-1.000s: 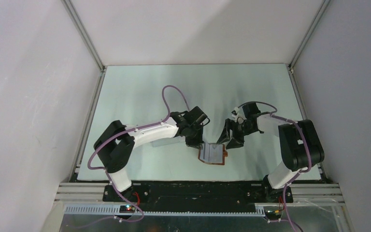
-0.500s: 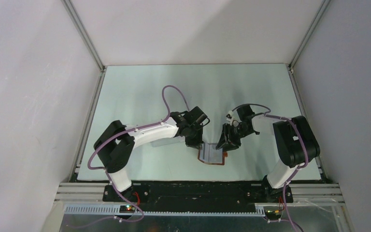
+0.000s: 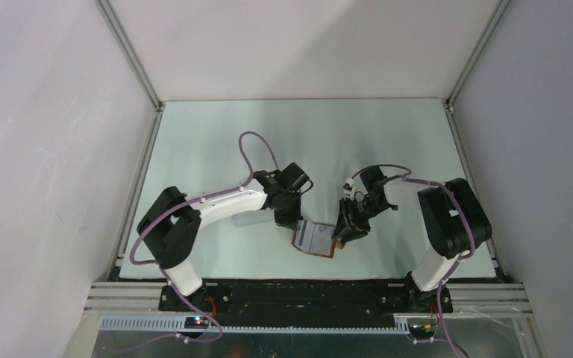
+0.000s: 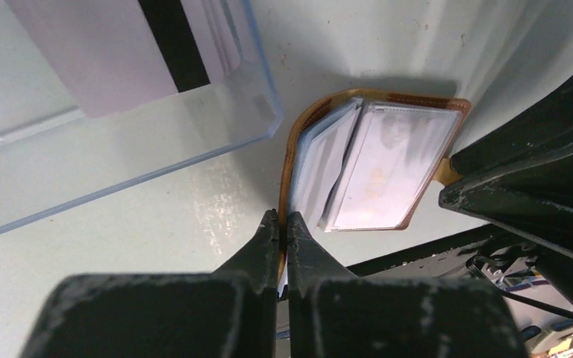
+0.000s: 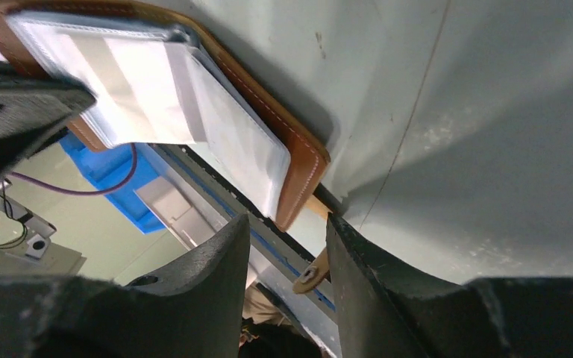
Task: Put the credit cards into the card holder
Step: Close the card holder at the center of the board.
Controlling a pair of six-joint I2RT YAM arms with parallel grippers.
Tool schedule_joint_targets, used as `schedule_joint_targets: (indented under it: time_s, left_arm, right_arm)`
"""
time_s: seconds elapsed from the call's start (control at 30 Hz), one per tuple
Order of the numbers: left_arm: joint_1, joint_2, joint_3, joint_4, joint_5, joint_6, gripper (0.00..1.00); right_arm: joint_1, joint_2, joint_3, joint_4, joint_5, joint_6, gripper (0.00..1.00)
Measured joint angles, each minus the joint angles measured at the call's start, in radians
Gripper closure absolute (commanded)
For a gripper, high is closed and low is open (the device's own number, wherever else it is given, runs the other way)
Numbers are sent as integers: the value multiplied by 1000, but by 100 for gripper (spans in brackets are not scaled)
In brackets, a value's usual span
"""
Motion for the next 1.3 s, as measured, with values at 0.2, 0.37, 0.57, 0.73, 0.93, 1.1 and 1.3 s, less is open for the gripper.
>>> schedule_joint_targets:
  time_s: [0.2, 0.37, 0.57, 0.73, 0.93, 1.1, 1.3]
  left_arm:
    - [13, -13, -2, -21, -6, 12, 100]
    - [3, -12, 31, -48, -6, 26, 100]
    - [-49, 36, 144, -68, -21, 26, 97]
    - [-101, 121, 200, -81, -26, 17, 93]
    - [-118, 181, 269, -124, -32, 17, 97]
    - [-132, 214, 330, -167, -42, 16, 100]
    - [-137, 224, 375, -231, -72, 17, 100]
  right_arm:
    - [17, 12, 0, -37, -15, -23, 53]
    - [17, 19, 0, -40, -46, -25, 52]
    - [10, 19, 0, -40, -55, -22, 52]
    - [5, 19, 0, -61, -26, -22, 52]
    - [-15, 19, 0, -100, 8, -8, 58]
    - [-29, 19, 0, -112, 39, 10, 61]
    - [-6, 20, 2, -107, 56, 34, 62]
